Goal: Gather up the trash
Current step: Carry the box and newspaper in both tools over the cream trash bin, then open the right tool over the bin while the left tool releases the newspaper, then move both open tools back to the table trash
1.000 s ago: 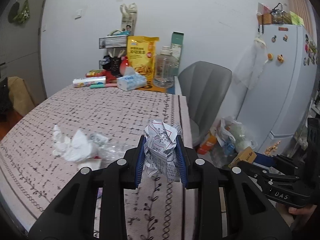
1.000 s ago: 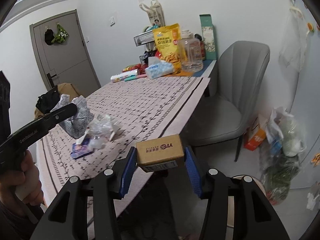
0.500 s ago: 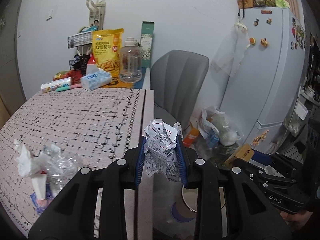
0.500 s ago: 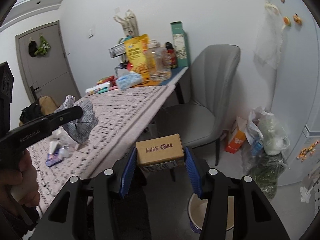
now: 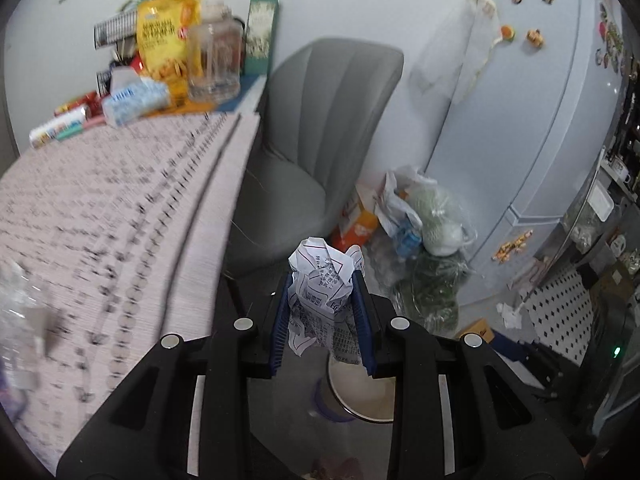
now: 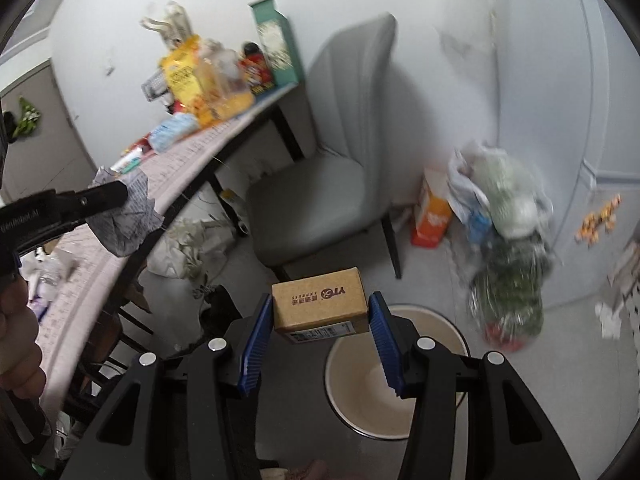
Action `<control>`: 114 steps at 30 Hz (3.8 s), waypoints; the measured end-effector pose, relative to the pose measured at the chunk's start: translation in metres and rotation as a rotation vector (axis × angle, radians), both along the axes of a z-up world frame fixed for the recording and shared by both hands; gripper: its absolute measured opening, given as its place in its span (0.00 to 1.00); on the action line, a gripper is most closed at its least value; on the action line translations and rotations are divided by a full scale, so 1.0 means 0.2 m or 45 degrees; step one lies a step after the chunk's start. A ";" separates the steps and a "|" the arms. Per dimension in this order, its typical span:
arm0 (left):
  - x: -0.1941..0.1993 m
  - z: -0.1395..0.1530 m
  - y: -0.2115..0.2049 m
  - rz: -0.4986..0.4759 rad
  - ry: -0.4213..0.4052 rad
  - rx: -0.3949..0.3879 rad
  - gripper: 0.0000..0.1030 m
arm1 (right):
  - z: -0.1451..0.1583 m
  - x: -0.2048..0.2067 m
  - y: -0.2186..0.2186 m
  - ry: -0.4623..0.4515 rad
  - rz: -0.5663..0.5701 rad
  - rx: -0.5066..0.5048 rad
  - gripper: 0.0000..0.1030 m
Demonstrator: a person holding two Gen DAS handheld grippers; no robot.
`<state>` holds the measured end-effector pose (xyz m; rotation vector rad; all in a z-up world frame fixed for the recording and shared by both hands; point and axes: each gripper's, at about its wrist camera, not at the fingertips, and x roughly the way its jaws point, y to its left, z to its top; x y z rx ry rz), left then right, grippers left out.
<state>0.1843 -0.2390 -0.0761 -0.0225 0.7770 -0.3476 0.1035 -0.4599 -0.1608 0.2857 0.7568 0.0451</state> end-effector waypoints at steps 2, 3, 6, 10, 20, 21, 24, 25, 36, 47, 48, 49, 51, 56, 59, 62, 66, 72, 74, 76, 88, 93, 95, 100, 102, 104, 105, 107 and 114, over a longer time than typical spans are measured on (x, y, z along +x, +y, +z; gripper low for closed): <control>0.03 -0.05 -0.03 0.000 0.032 -0.006 0.29 | -0.07 0.01 -0.04 0.024 -0.015 0.006 0.47; 0.04 -0.09 -0.05 -0.002 0.052 -0.008 0.29 | -0.12 0.02 -0.05 0.038 -0.024 0.017 0.47; 0.07 -0.17 -0.09 0.002 0.087 -0.009 0.29 | -0.23 0.05 -0.09 0.086 -0.042 0.029 0.47; 0.11 -0.24 -0.09 0.023 0.129 -0.018 0.29 | -0.33 0.10 -0.11 0.123 -0.043 0.028 0.47; 0.22 -0.41 -0.16 -0.022 0.270 -0.018 0.28 | -0.38 0.10 -0.21 0.102 -0.155 0.066 0.79; 0.22 -0.44 -0.18 -0.038 0.292 -0.033 0.29 | -0.37 0.09 -0.24 0.105 -0.178 0.059 0.79; 0.23 -0.50 -0.26 -0.080 0.339 -0.038 0.29 | -0.37 0.05 -0.32 0.122 -0.235 0.060 0.80; 0.24 -0.52 -0.29 -0.092 0.350 -0.038 0.29 | -0.37 0.03 -0.34 0.127 -0.255 0.051 0.80; 0.31 -0.69 -0.50 -0.222 0.568 -0.181 0.54 | -0.32 -0.04 -0.50 0.123 -0.325 0.048 0.80; 0.27 -0.50 -0.44 -0.207 0.436 -0.185 0.83 | -0.34 -0.03 -0.41 0.142 -0.277 0.049 0.84; 0.25 -0.44 -0.42 -0.206 0.383 -0.167 0.85 | -0.33 -0.03 -0.38 0.140 -0.268 0.045 0.85; 0.25 -0.40 -0.41 -0.202 0.350 -0.157 0.86 | -0.32 -0.03 -0.37 0.137 -0.260 0.046 0.85; 0.24 -0.31 -0.36 -0.187 0.293 -0.153 0.88 | -0.29 -0.01 -0.30 0.120 -0.222 0.055 0.85; 0.26 -0.14 -0.19 -0.112 0.190 -0.152 0.92 | -0.15 0.02 -0.18 0.034 -0.172 0.026 0.92; 0.24 -0.04 -0.06 -0.051 0.113 -0.153 0.92 | -0.04 0.02 -0.12 -0.035 -0.155 0.014 0.92; 0.20 0.05 0.04 -0.006 0.015 -0.147 0.94 | 0.06 0.02 -0.02 -0.103 -0.123 0.001 0.93; 0.13 0.19 0.19 0.052 -0.122 -0.178 0.94 | 0.18 0.01 0.16 -0.185 -0.014 -0.026 0.93; 0.00 0.32 0.44 0.126 -0.257 -0.213 0.94 | 0.30 0.01 0.42 -0.258 0.077 -0.086 0.93; -0.04 0.34 0.54 0.159 -0.282 -0.262 0.94 | 0.34 0.01 0.52 -0.290 0.115 -0.117 0.93; -0.08 0.35 0.62 0.206 -0.305 -0.298 0.94 | 0.38 0.01 0.61 -0.325 0.150 -0.146 0.93; -0.33 0.35 1.13 0.433 -0.366 -0.362 0.94 | 0.56 0.01 1.03 -0.390 0.326 -0.129 0.93; -0.40 0.32 1.29 0.473 -0.325 -0.379 0.94 | 0.61 -0.01 1.16 -0.427 0.375 -0.149 0.88; -0.43 0.31 1.33 0.491 -0.324 -0.382 0.94 | 0.63 -0.03 1.22 -0.434 0.441 -0.144 0.77; -0.53 0.30 1.46 0.551 -0.336 -0.384 0.94 | 0.63 -0.02 1.33 -0.411 0.540 -0.152 0.51; -0.57 0.29 1.52 0.574 -0.343 -0.375 0.94 | 0.63 -0.01 1.36 -0.388 0.553 -0.150 0.44; -0.60 0.28 1.57 0.595 -0.337 -0.371 0.94 | 0.62 0.00 1.40 -0.373 0.569 -0.143 0.39; -0.62 0.26 1.60 0.606 -0.325 -0.371 0.94 | 0.62 0.00 1.42 -0.364 0.579 -0.143 0.37; -0.64 0.24 1.65 0.617 -0.310 -0.371 0.94 | 0.62 0.01 1.45 -0.358 0.600 -0.150 0.35; -0.70 0.12 1.82 0.662 -0.230 -0.366 0.94 | 0.62 -0.01 1.56 -0.355 0.659 -0.167 0.61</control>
